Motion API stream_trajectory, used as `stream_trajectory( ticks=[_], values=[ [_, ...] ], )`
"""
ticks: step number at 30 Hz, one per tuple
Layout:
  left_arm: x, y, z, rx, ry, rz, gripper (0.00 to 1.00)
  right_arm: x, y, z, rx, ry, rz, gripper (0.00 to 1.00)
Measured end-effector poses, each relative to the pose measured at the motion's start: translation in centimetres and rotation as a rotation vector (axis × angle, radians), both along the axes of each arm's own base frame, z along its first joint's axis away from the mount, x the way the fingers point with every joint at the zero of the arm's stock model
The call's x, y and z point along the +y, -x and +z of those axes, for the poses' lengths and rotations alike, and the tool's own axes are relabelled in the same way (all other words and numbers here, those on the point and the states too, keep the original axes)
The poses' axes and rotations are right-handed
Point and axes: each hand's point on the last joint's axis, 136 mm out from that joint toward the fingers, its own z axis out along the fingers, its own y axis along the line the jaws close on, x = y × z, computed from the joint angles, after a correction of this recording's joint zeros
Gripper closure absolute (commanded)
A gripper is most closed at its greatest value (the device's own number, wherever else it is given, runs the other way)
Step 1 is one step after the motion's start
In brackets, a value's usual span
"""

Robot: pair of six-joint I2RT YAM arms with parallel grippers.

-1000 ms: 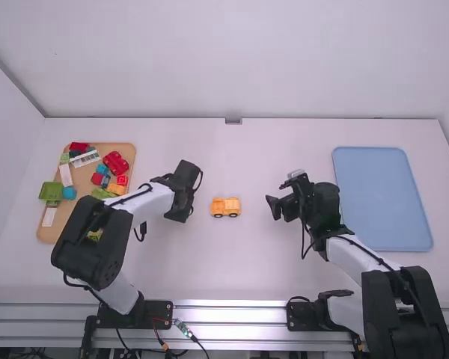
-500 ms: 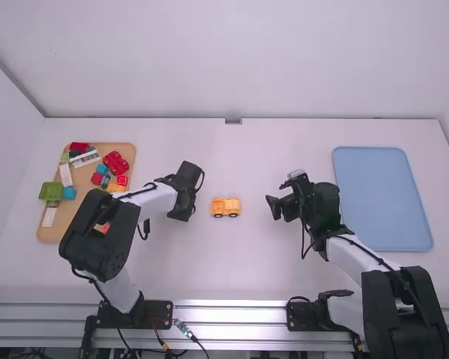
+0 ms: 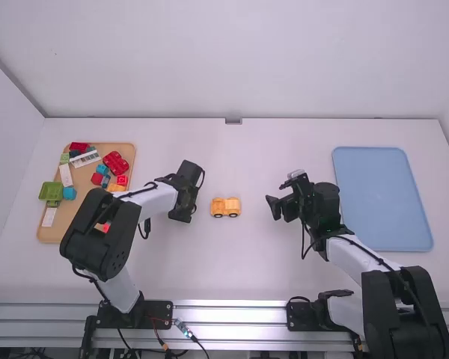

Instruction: Assemble lego blocks to make yellow taxi

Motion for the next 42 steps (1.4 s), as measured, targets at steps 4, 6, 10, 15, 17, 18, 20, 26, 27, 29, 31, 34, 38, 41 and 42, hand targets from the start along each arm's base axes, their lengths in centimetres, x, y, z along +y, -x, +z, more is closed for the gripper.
stream_trajectory(
  ticks=[4, 6, 10, 15, 17, 18, 20, 26, 27, 29, 31, 34, 38, 41, 42],
  values=[
    [-0.1, -0.3, 0.2, -0.01, 0.003, -0.001, 0.11, 0.0, 0.0, 0.0, -0.001, 0.002, 0.002, 0.01],
    [-0.1, -0.4, 0.3, -0.012, 0.004, -0.003, 0.09, 0.0, 0.0, 0.0, -0.001, 0.002, 0.002, 0.01],
    [-0.1, -0.4, 0.4, -0.01, 0.003, -0.018, 0.01, 0.0, 0.0, 0.0, -0.001, 0.0, 0.0, 0.01],
    [1.1, 2.2, 0.8, 0.14, -0.093, -0.142, 0.01, 0.0, 0.0, 0.0, -0.001, 0.002, 0.001, 0.01],
    [1.8, 2.9, 1.8, 0.197, -0.144, -0.182, 0.01, 0.0, 0.0, 0.0, 0.0, 0.001, -0.001, 0.01],
    [2.2, 3.0, 3.0, 0.23, -0.185, -0.218, 0.01, 0.0, 0.0, 0.0, 0.0, 0.001, -0.001, 0.01],
    [2.6, 2.1, 5.6, 0.24, -0.24, -0.285, 0.01, 0.0, 0.0, 0.0, 0.0, 0.001, -0.001, 0.01],
    [1.4, -4.5, 12.5, 0.026, -0.402, -0.681, 0.01, -0.1, 0.0, 0.0, -0.002, 0.005, -0.001, 0.01],
    [1.2, -5.0, 13.0, 0.008, -0.429, -0.738, 0.01, -0.1, 0.0, 0.0, 0.0, 0.002, -0.003, 0.01],
    [1.0, -5.9, 13.7, -0.014, -0.499, -0.891, 0.01, 0.0, 0.0, 0.0, -0.002, 0.005, 0.0, 0.01],
    [1.2, -6.3, 13.9, 0.0, -0.578, -1.042, 0.01, -0.1, 0.0, 0.0, 0.0, 0.003, -0.002, 0.01],
    [1.7, -7.0, 14.4, 0.014, -0.692, -1.19, 0.01, 0.0, 0.0, 0.0, -0.001, 0.004, -0.001, 0.01],
    [2.8, -7.2, 14.8, 0.075, -0.81, -1.318, 0.01, 0.0, 0.0, 0.0, -0.004, 0.007, 0.002, 0.01],
    [4.3, -7.1, 15.3, 0.154, -0.912, -1.351, 0.01, 0.0, 0.0, 0.0, -0.004, 0.007, 0.001, 0.01],
    [4.5, -7.2, 15.5, 0.163, -0.935, -1.356, 0.01, 0.0, 0.0, 0.0, -0.005, 0.008, 0.002, 0.01]
  ],
)
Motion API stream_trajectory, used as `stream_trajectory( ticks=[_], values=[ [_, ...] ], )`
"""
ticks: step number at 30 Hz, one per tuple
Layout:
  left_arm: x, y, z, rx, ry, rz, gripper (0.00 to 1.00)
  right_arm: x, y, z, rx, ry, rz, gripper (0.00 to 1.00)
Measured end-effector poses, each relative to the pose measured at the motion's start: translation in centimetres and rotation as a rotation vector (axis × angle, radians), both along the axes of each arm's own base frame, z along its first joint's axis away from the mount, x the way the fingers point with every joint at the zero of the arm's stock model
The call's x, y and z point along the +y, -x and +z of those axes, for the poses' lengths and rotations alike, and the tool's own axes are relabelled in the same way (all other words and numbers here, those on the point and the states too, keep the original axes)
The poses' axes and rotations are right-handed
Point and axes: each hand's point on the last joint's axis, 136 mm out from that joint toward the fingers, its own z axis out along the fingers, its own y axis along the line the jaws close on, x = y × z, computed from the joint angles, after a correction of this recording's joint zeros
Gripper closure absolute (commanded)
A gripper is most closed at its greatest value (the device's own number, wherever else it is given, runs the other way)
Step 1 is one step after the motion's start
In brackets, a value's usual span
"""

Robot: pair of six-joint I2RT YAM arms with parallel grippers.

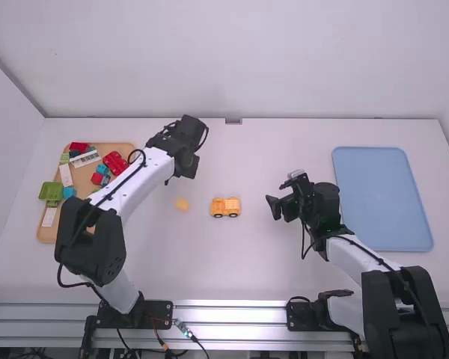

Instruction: Assemble lego blocks to make yellow taxi

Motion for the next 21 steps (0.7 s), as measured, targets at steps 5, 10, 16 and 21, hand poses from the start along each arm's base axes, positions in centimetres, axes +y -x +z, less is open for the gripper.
stream_trajectory(
  ticks=[5, 10, 16, 21],
  values=[
    [-1.4, -1.2, -0.3, 0.062, -0.012, -0.253, 0.01, 0.1, 0.0, 0.0, 0.0, -0.002, 0.004, 0.01],
    [-2.7, 1.0, -2.5, 0.256, 0.137, -0.657, 0.01, 0.3, 0.2, 0.1, 0.004, -0.012, 0.015, 0.01],
    [-0.3, 4.1, -3.0, 0.316, 0.347, -0.937, 0.01, 0.4, 0.0, 0.4, -0.012, -0.018, 0.017, 0.01],
    [-1.5, 6.0, -4.2, 0.21, 0.431, -1.245, 0.01, 1.0, -0.3, 1.5, -0.058, -0.044, 0.052, 0.01]
  ],
)
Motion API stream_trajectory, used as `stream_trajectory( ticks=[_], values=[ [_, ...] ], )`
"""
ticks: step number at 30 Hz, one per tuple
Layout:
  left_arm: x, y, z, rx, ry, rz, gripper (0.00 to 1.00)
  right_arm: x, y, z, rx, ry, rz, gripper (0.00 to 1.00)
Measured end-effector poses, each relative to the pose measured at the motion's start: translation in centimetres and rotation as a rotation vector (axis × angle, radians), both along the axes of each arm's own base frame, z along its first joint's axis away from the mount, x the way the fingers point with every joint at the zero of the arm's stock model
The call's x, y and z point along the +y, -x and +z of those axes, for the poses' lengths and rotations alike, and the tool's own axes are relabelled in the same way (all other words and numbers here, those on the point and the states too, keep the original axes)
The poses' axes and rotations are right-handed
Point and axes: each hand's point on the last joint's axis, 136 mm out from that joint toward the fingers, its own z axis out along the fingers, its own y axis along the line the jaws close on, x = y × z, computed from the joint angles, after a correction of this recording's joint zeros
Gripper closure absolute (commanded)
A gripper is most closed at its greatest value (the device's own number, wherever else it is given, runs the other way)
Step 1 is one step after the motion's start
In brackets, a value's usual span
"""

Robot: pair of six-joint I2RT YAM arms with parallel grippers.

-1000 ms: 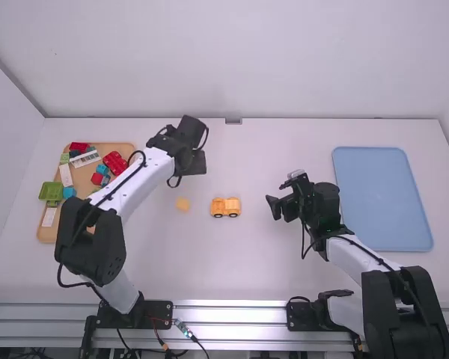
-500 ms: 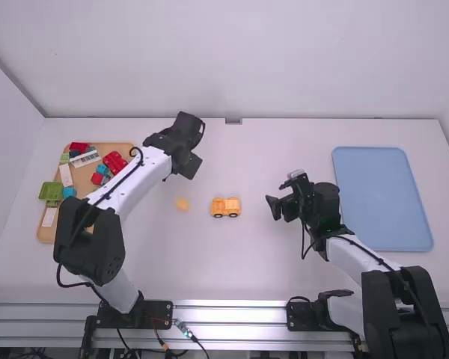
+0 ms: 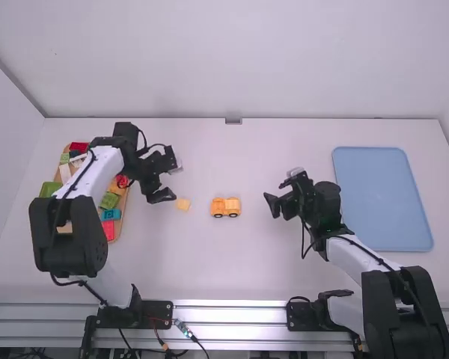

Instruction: Assemble lego blocks to make yellow taxi

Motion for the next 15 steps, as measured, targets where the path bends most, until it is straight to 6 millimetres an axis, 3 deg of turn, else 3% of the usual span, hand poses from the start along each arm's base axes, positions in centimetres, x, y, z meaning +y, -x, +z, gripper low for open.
stream_trajectory(
  ticks=[5, 15],
  values=[
    [-2.5, -0.6, -2.8, -0.223, 0.085, -0.172, 0.01, 1.4, 0.9, 0.4, -0.015, -0.025, 0.103, 0.01],
    [-3.4, 1.7, -5.5, -0.265, 0.117, -0.258, 0.01, 3.6, 2.4, 2.0, -0.112, -0.041, 0.297, 0.01]
  ],
)
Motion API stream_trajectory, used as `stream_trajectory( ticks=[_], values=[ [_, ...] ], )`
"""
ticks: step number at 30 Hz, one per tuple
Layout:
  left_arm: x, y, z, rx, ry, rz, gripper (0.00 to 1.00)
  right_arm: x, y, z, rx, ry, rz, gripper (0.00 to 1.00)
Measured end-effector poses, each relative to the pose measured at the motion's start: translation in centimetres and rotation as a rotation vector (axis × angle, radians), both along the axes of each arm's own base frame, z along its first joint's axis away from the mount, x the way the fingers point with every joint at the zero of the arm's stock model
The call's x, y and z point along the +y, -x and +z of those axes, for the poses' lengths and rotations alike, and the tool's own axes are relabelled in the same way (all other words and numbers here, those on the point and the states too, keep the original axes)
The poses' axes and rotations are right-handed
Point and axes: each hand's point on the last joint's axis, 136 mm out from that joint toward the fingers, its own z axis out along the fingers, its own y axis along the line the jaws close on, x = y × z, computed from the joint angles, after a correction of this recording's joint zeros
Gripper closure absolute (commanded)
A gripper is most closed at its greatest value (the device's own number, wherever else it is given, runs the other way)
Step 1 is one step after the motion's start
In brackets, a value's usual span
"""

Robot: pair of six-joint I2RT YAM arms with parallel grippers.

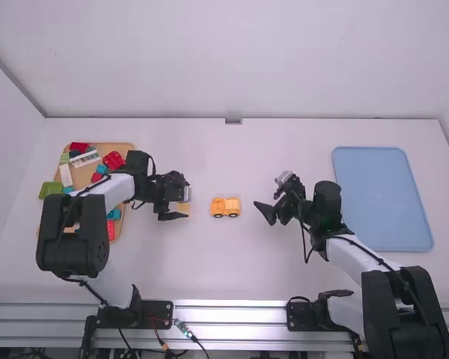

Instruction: Assemble lego blocks to make yellow taxi

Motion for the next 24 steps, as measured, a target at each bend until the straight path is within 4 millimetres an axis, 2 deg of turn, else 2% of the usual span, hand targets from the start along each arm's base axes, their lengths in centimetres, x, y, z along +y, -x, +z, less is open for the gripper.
stream_trajectory(
  ticks=[4, 7, 11, 14, 19, 24],
  values=[
    [1.0, -1.3, 0.2, -0.038, -0.002, 0.03, 0.01, 0.2, 0.2, 0.2, -0.013, -0.002, 0.021, 0.01],
    [2.1, -2.3, -0.5, 0.005, 0.008, 0.06, 0.01, 0.3, 0.3, 0.2, -0.015, -0.004, 0.028, 0.01],
    [2.7, -1.9, -2.0, 0.142, 0.012, 0.031, 0.01, 0.3, 0.3, 0.2, -0.016, -0.004, 0.029, 0.01],
    [2.6, -1.1, -2.2, 0.215, 0.007, -0.045, 0.01, 0.3, 0.2, 0.5, -0.025, -0.008, 0.028, 0.01],
    [2.6, -2.2, -2.3, 0.161, -0.008, -0.138, 0.01, 0.4, -0.1, 1.0, -0.034, -0.027, 0.02, 0.01],
    [2.8, -2.6, -4.1, 0.101, -0.035, -0.175, 0.01, 0.4, 0.0, 1.0, -0.025, -0.034, 0.018, 0.01]
  ],
)
